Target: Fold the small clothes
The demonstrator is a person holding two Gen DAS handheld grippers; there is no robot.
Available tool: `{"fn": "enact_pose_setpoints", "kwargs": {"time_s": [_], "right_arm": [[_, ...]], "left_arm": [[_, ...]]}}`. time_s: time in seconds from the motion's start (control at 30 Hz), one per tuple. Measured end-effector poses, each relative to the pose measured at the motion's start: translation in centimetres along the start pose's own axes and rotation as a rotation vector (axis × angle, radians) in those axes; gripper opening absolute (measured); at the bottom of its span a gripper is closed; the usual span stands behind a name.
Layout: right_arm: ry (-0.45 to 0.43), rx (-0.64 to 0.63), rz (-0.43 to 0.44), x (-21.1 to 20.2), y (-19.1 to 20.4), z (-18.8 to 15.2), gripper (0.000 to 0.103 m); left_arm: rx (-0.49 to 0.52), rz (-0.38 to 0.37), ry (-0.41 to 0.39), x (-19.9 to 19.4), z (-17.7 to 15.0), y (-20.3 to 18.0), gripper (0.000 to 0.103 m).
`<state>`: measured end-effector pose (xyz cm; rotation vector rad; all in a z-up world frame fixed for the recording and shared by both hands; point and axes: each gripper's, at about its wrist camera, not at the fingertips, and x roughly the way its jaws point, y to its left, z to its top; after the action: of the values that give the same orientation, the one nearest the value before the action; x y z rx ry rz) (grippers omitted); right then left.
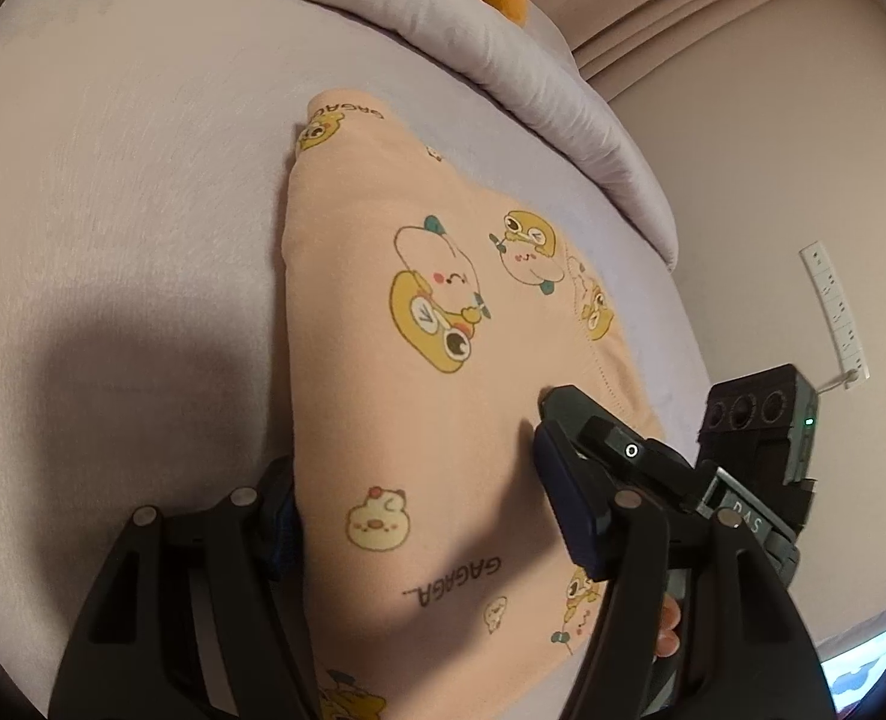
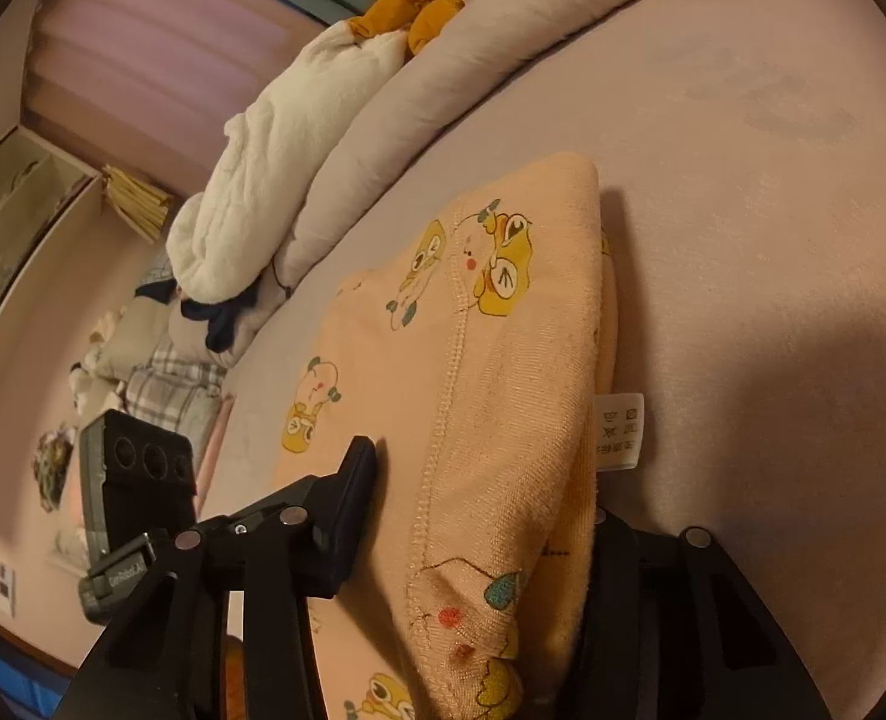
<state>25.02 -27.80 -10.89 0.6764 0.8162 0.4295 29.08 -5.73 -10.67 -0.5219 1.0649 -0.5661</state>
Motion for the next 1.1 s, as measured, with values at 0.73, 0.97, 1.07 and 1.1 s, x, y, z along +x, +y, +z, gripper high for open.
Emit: {"fn": "enact_pose_setpoints", "kwargs": {"time_s": [0.73, 0.97, 1.07, 1.1], "right_arm": [[-0.117, -0.245, -0.206, -0.1, 4.8, -1.6, 0.029], [-0.130, -0.305, -0.242, -1.4, 6.6, -2.9, 0.028], [-0.142, -0.309, -0.239, -2.6, 7.4, -4.1, 0.028], [-0.148, -0.308, -0.236, -3.0, 7.6, -4.5, 0.028]], "left_arm": [[0.127, 0.118, -0.048, 0.0, -1.5, -2.5, 0.034], [0.108, 0.068, -0.047, -1.6, -2.8, -3.2, 0.034], [0.114, 0.051, -0.047, -2.8, -3.7, -3.8, 0.034], [0.115, 0.043, -0.049, -3.3, -4.1, -3.9, 0.034]]}}
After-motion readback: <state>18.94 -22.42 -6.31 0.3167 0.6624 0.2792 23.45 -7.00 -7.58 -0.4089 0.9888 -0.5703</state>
